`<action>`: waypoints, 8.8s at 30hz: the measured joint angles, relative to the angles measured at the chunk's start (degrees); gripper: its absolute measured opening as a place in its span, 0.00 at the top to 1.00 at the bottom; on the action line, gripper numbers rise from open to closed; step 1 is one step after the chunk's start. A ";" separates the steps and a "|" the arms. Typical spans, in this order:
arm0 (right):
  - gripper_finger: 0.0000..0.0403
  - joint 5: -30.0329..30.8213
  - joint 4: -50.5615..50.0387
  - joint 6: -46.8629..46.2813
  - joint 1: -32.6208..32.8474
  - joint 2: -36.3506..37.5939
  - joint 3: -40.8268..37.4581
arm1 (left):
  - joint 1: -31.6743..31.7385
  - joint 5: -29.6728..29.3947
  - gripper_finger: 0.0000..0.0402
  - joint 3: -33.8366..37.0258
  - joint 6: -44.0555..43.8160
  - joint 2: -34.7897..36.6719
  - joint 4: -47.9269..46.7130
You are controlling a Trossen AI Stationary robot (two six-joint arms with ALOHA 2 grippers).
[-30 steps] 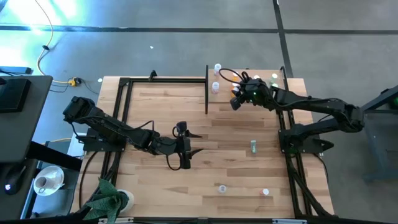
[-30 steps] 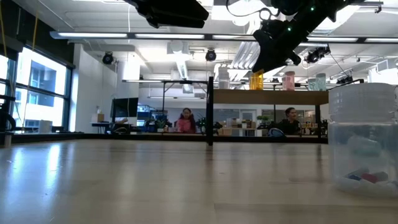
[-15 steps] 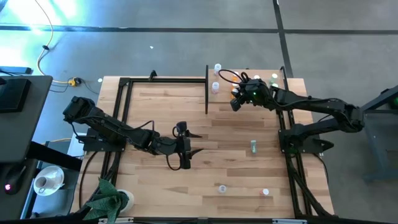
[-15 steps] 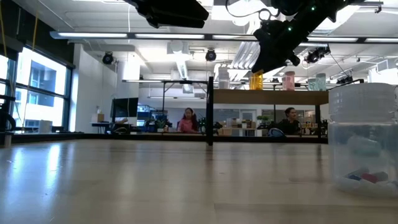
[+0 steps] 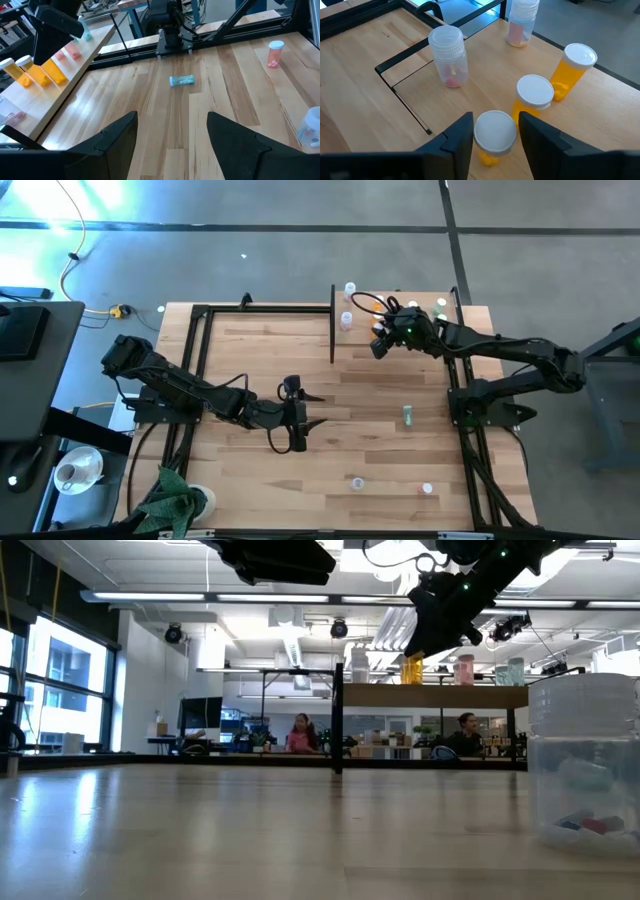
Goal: Pick and place medicine bottles onto shelf by color
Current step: Put the orange pill bottle on the shelf aligned with the other orange pill bottle, then put the blue pill bottle on the shelf aligned with the other blue pill bottle
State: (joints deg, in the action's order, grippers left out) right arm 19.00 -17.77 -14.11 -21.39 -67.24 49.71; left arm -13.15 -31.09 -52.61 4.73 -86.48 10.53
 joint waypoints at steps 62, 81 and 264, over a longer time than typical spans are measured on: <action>0.59 -8.34 -46.89 -48.01 39.73 3.02 0.07 | -0.02 0.02 0.43 -0.01 -0.22 -0.02 -0.03; 0.45 -11.56 -44.61 -55.52 41.21 -9.32 0.07 | -0.04 0.92 0.43 0.01 -3.18 -0.02 -0.25; 0.45 11.76 24.04 10.49 50.25 -9.55 -3.28 | 1.03 15.96 0.79 -9.55 -2.61 -14.14 0.49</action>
State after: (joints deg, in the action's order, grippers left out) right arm 30.76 6.27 -3.62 28.86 -76.80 46.44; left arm -12.12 -15.13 -62.15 2.12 -100.62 11.02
